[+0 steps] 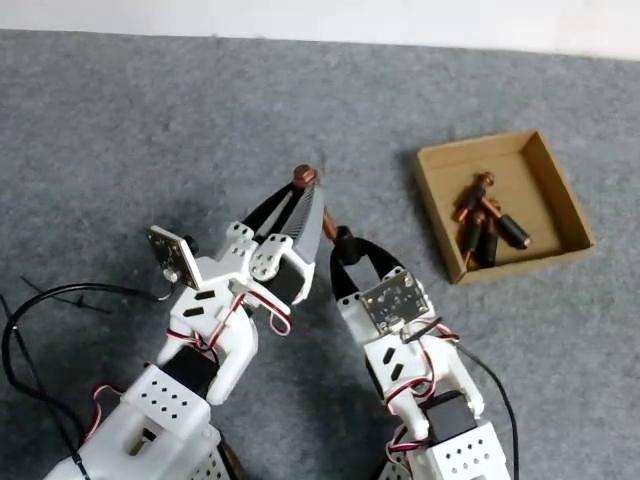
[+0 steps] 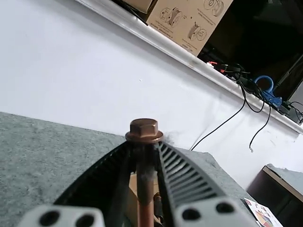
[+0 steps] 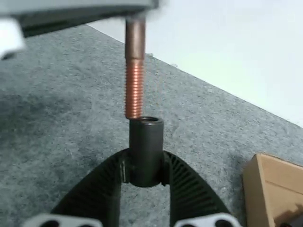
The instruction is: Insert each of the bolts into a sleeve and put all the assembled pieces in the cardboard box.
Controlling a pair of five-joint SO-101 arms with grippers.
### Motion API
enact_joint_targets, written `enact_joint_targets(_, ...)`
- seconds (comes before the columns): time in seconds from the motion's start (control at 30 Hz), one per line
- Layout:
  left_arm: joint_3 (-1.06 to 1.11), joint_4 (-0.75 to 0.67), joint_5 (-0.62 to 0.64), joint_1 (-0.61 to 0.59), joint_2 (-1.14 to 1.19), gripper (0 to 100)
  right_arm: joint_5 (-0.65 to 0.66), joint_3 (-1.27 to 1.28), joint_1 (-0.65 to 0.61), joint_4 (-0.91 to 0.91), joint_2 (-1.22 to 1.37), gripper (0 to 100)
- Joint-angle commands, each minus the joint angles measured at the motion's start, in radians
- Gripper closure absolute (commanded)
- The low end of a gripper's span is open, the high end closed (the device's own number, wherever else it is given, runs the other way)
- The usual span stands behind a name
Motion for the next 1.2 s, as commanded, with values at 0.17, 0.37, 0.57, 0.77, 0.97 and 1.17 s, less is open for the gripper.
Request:
enact_joint_targets(0.17, -0.008, 0.006, 0.005, 0.025, -0.007, 99, 0.006, 0.101, -0.054, 0.001, -0.024, 99.3)
enact_joint_targets(0.37, -0.010, 0.006, 0.006, 0.025, -0.007, 99, 0.006, 0.101, -0.059, 0.002, -0.024, 99.3)
enact_joint_targets(0.57, -0.005, 0.009, 0.006, 0.027, -0.007, 99, 0.006, 0.101, -0.053, 0.002, -0.024, 99.3)
enact_joint_targets(0.77, 0.051, 0.026, 0.002, 0.025, -0.008, 99, 0.006, 0.101, -0.053, 0.004, -0.024, 99.3)
enact_joint_targets(0.97, 0.122, 0.023, 0.000, 0.019, -0.016, 99, 0.006, 0.101, -0.031, 0.004, -0.024, 99.3)
enact_joint_targets(1.17, 0.159, 0.021, 0.000, 0.027, -0.016, 99, 0.006, 0.101, -0.010, 0.002, -0.024, 99.3)
